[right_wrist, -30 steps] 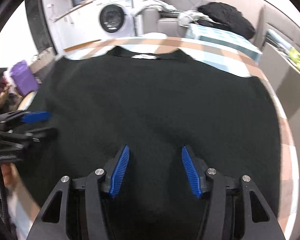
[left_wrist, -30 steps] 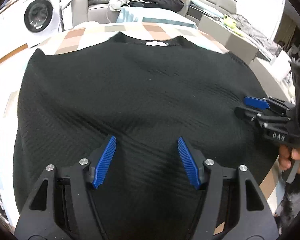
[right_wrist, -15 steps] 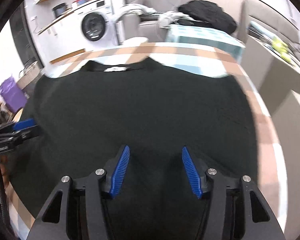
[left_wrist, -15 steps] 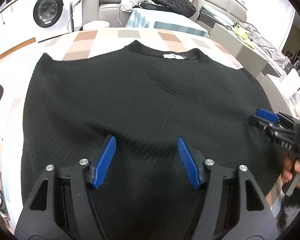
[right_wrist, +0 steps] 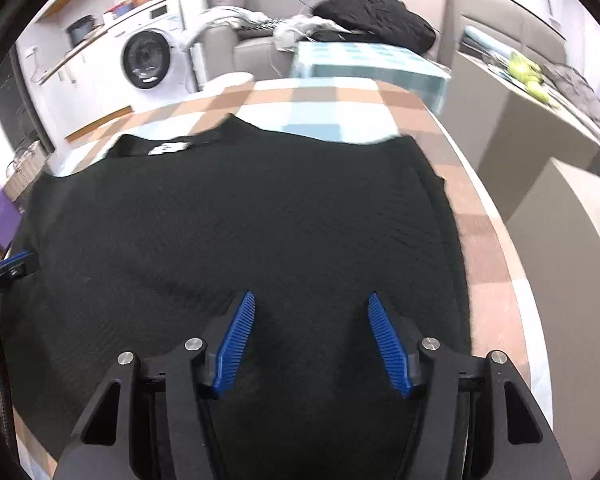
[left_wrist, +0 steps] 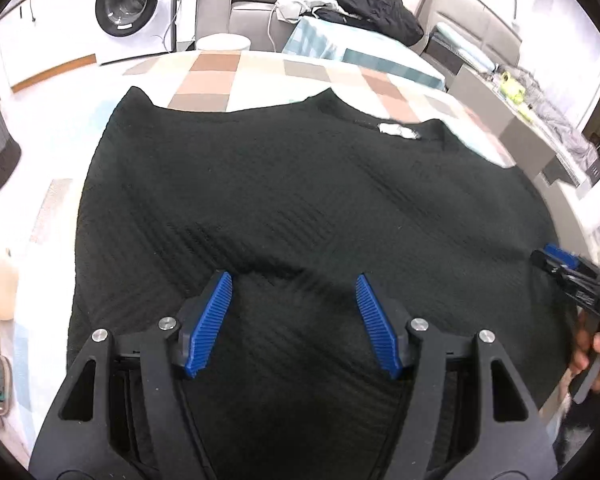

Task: Fold small clothes

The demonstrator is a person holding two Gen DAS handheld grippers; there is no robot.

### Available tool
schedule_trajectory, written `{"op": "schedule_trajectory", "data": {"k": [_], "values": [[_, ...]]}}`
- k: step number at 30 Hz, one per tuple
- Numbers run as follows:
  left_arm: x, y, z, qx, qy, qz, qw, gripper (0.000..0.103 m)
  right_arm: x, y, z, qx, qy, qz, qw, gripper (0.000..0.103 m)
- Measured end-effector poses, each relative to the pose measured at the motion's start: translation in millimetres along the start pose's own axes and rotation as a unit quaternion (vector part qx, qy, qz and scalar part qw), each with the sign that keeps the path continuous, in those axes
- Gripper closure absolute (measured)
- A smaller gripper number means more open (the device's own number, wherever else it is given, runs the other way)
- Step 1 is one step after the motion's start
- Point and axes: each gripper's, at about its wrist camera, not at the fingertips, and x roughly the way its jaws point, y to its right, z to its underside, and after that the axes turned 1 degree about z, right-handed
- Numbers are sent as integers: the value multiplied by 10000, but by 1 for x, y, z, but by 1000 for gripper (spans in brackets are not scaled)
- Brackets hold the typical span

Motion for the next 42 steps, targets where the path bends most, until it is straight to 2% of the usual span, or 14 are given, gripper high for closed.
{"op": "schedule_trajectory", "data": {"k": [2,3,8,13,15,17,20,23,26,28,30,32,39,42], "values": [[-3,0,5,77,5,-79,9999,41,5,-7,6,-249,-175,166,9994,41],[-6,-1,10,113,3,-133,9998,41,3,-4,10,-262,-99,270,9992,40],[-28,-1,41,203,-38,-227,9995,41,-13,8,27,-73,-100,266,9996,39],[-32,30,54,516,-87,189,9984,40,-29,-41,36,-594,87,-552,9967,39],[-31,40,60,690,-97,81,9975,40,-28,-57,40,-865,12,-588,9945,39],[-37,39,68,733,-88,52,9973,39,-25,-57,48,-1021,-62,-414,9939,39],[-49,30,82,637,-61,80,9979,39,-34,-36,59,-809,-4,-507,9954,34],[-62,32,92,557,-56,64,9984,39,-46,-32,64,-753,11,-260,9968,34],[-67,49,99,657,-27,373,9971,39,-59,-48,69,-784,137,-652,9947,34],[-65,65,107,908,-98,488,9946,39,-64,-70,76,-1117,234,-855,9898,34],[-62,70,114,972,-230,511,9937,39,-61,-87,84,-1508,171,-776,9854,34],[-67,70,121,1034,-136,453,9935,39,-54,-90,89,-1668,68,-636,9839,34],[-93,42,147,640,-160,461,9968,39,-72,-24,106,-1002,-17,-176,9948,35],[-106,26,157,387,-137,369,9985,39,-90,-2,116,-588,22,-425,9974,38]]}}
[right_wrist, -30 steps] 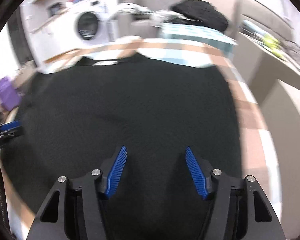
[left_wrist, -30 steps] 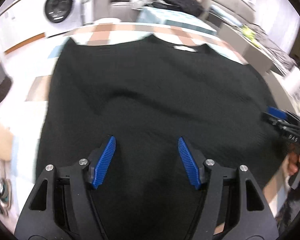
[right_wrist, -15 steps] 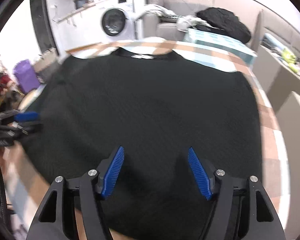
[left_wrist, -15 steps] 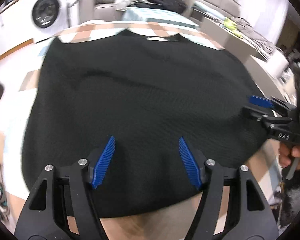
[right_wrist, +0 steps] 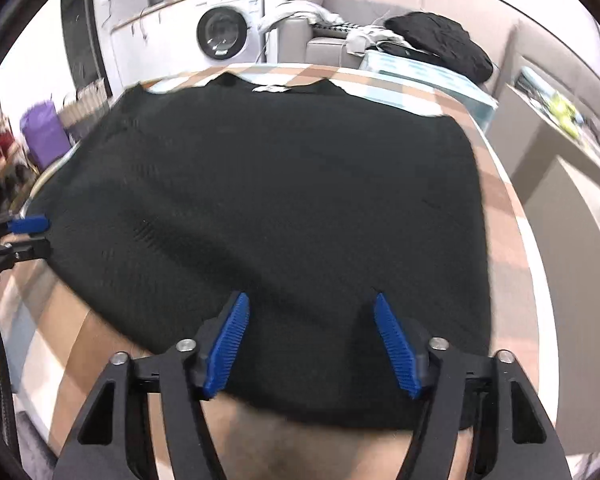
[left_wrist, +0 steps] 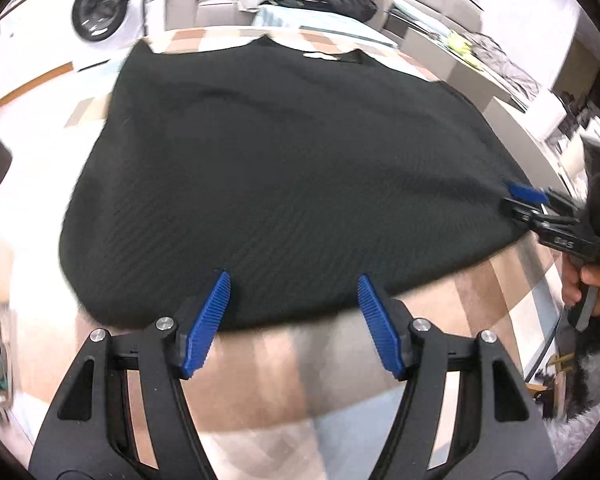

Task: Fold small clothes

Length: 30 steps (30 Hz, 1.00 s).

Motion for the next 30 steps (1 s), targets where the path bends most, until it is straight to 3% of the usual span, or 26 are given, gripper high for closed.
{"op": "schedule_trajectory", "data": {"k": [6,8,12,15,21,24,26,28,30], "values": [[-40,-47,23,-1006,218,-271,9943,39,-29,30,12,1015,257,-222,9943,38],[-47,-62,30,-1376,222,-170,9901,39,-31,35,12,1203,319,-289,9918,38],[-46,-75,43,-1800,194,357,9828,39,-31,26,4,1090,392,-437,9923,38],[-43,-79,43,-1996,370,460,9781,39,-26,12,-5,942,438,-596,9928,38],[-30,-83,23,-2430,827,172,9663,39,-9,-25,-18,592,448,-843,9937,38],[-25,-82,11,-2461,1082,-337,9626,42,0,-43,-26,429,428,-927,9939,38],[-26,-72,5,-2241,1272,-490,9650,42,3,-54,-28,323,414,-872,9948,38],[-21,-70,1,-2097,1154,-567,9693,42,7,-67,-34,158,353,-830,9958,38],[-20,-75,2,-2211,1057,-484,9683,42,8,-81,-36,-84,334,-876,9956,38]]}}
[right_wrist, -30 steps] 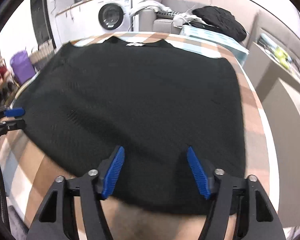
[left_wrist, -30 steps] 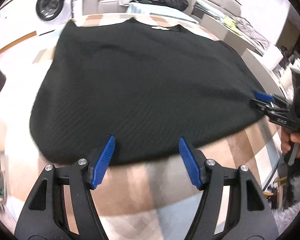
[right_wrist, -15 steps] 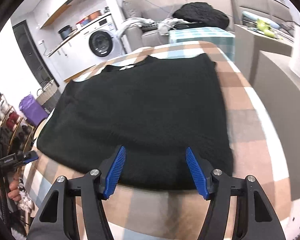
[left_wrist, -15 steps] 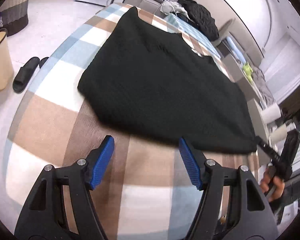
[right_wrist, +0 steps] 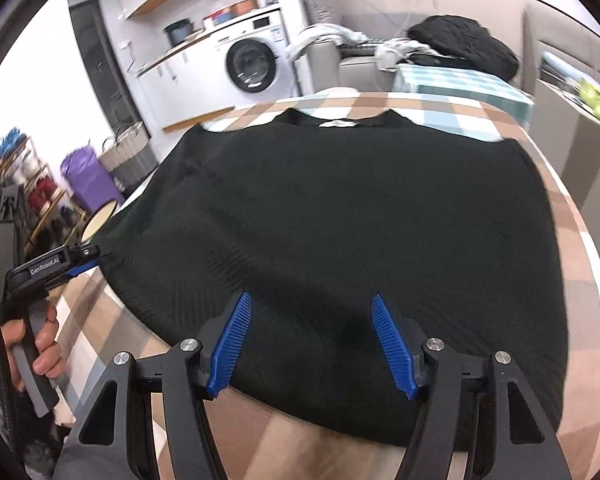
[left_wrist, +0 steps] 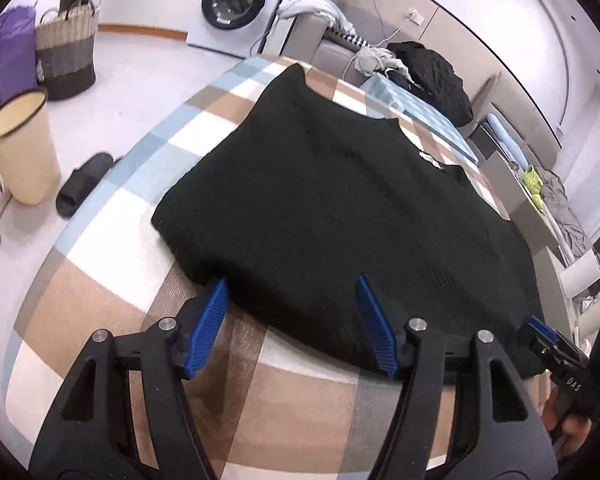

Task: Fold small clothes

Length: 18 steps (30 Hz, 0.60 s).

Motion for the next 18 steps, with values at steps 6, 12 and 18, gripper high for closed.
{"op": "schedule_trajectory", "data": {"k": [6,12,18], "values": [[-4,-33,-5,-560,35,-62,9984,42,8,-18,-1,-335,-48,-132,9993,38],[11,-41,-20,-490,110,-368,9981,42,-16,22,14,217,88,408,9989,38],[31,-33,-34,-291,127,-471,9984,42,-63,97,44,1417,299,1462,9786,38]]}}
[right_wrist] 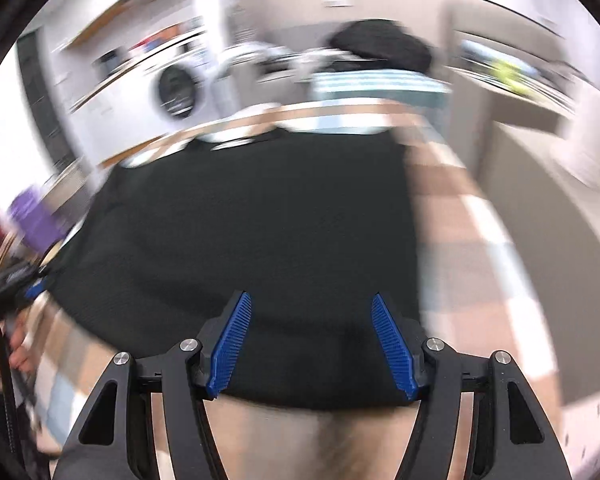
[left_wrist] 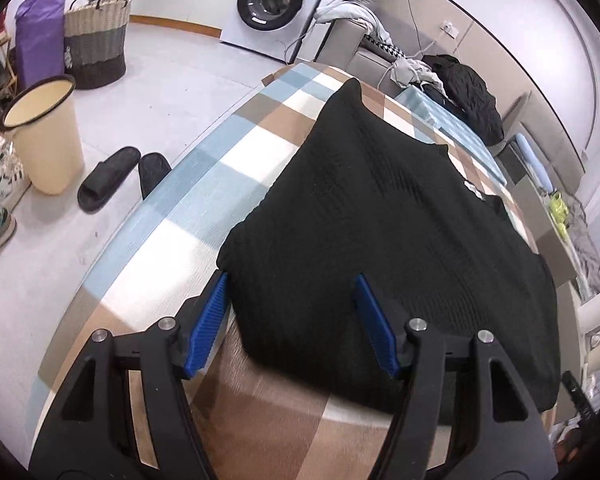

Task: Fold small clothes

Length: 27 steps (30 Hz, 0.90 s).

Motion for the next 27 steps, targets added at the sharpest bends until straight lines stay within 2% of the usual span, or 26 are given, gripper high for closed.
{"op": "schedule_trajectory", "data": {"k": [2,3,6,7,9,11,13,15,19,21,22,23,25,27], "values": [[6,2,-5,17,-1,0,10000,42,3,20,2,254,-106,240,9993,38],[6,3,-5,41,-9,2,10000,46,4,25,2,315,-149,261,9991,38],[11,6,-7,199,-60,47,9998,75,14,33,4,495,-301,-48,9983,38],[12,8,-7,242,-59,74,9997,80,18,30,5,449,-332,-69,9984,39],[10,9,-6,297,-33,95,9995,85,24,24,5,334,-351,-52,9988,52],[8,11,-3,372,-25,104,9993,87,25,18,6,204,-323,-117,9992,78],[4,11,2,450,-36,94,9989,87,27,16,4,30,-392,-97,9992,87],[-2,10,8,485,-52,96,9988,87,25,16,6,-42,-484,-117,9987,90],[-20,1,27,484,-99,114,9987,87,19,21,13,-65,-596,-170,9981,90],[-28,-3,34,405,-113,139,9990,83,14,19,15,-116,-533,-123,9984,86],[-31,-6,36,297,-135,184,9993,77,11,19,13,-100,-439,-133,9989,81],[-34,-8,38,225,-177,212,9994,73,8,19,8,-105,-350,-166,9992,67],[-42,-16,42,-26,-153,413,9990,51,0,12,2,-250,-106,-264,9993,52],[-44,-20,42,-148,-73,461,9988,44,-4,1,-5,-456,30,-357,9983,52]]}}
